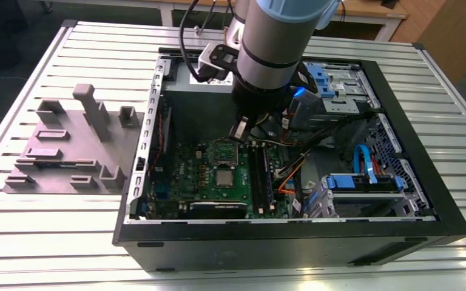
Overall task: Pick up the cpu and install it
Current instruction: 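Close the cpu cover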
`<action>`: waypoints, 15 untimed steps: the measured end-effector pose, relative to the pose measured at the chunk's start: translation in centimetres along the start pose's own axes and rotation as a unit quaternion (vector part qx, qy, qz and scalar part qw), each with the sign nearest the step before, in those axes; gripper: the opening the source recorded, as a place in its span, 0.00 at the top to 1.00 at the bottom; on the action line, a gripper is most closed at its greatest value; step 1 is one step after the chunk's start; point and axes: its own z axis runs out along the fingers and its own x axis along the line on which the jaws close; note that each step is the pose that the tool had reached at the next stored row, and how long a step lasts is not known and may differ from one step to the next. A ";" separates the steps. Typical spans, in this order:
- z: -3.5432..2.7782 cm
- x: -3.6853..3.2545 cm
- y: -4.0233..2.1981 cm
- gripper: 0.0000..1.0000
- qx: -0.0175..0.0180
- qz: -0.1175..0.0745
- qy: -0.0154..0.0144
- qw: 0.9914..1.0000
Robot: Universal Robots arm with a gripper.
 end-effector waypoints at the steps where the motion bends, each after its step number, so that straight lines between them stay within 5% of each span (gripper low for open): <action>1: 0.00 0.00 0.00 0.90 0.000 0.000 0.000 1.000; 15: -0.06 0.33 -0.15 0.90 0.000 0.000 0.000 1.000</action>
